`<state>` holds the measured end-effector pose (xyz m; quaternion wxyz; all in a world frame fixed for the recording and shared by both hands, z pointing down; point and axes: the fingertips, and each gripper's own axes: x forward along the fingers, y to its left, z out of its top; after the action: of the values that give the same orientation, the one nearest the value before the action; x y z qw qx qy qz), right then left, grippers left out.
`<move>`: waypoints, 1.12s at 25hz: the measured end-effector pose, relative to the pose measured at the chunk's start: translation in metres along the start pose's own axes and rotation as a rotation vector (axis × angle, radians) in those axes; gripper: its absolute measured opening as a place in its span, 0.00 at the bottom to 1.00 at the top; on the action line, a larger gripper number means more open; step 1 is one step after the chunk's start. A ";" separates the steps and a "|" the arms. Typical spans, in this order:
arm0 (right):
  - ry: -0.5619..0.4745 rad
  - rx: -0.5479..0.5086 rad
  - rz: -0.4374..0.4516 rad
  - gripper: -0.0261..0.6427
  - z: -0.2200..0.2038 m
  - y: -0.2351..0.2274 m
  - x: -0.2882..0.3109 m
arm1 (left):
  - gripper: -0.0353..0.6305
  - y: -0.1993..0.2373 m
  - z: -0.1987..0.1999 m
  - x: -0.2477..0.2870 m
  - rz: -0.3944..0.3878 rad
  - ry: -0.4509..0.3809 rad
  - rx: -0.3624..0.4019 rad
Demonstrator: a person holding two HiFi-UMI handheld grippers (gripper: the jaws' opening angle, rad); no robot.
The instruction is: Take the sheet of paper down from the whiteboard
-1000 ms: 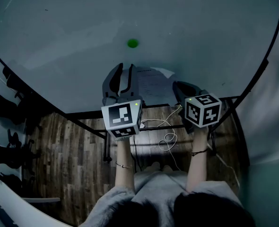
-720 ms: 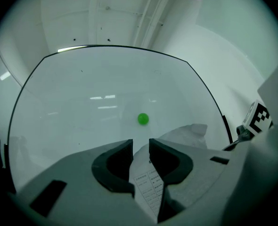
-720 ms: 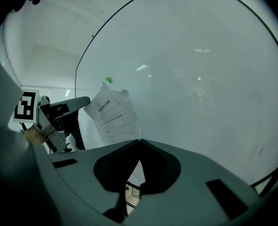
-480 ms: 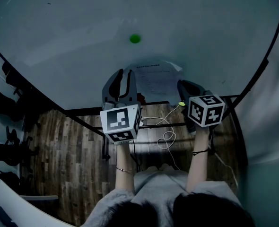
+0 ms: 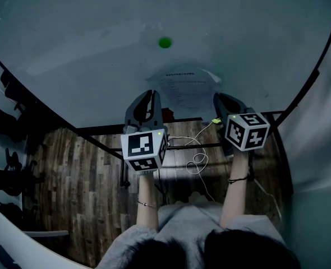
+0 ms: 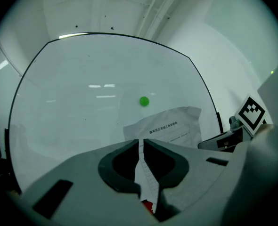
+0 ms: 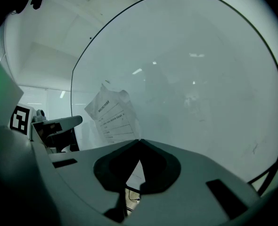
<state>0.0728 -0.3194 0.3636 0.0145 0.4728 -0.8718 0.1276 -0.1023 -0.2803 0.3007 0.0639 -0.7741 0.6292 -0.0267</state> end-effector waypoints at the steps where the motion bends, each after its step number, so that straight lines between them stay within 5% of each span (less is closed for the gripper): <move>1: -0.002 0.001 -0.001 0.04 0.000 0.002 0.000 | 0.11 0.001 -0.001 -0.001 -0.003 0.001 -0.001; 15: -0.005 -0.002 -0.030 0.04 -0.010 0.023 -0.011 | 0.06 0.001 -0.037 -0.023 -0.076 0.083 -0.054; 28: -0.011 0.013 -0.050 0.04 -0.012 0.033 -0.019 | 0.06 0.013 -0.047 -0.043 -0.061 0.096 -0.066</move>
<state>0.0547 -0.2837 0.3658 0.0097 0.4950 -0.8590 0.1304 -0.1293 -0.2440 0.3470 0.0071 -0.7926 0.6081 -0.0449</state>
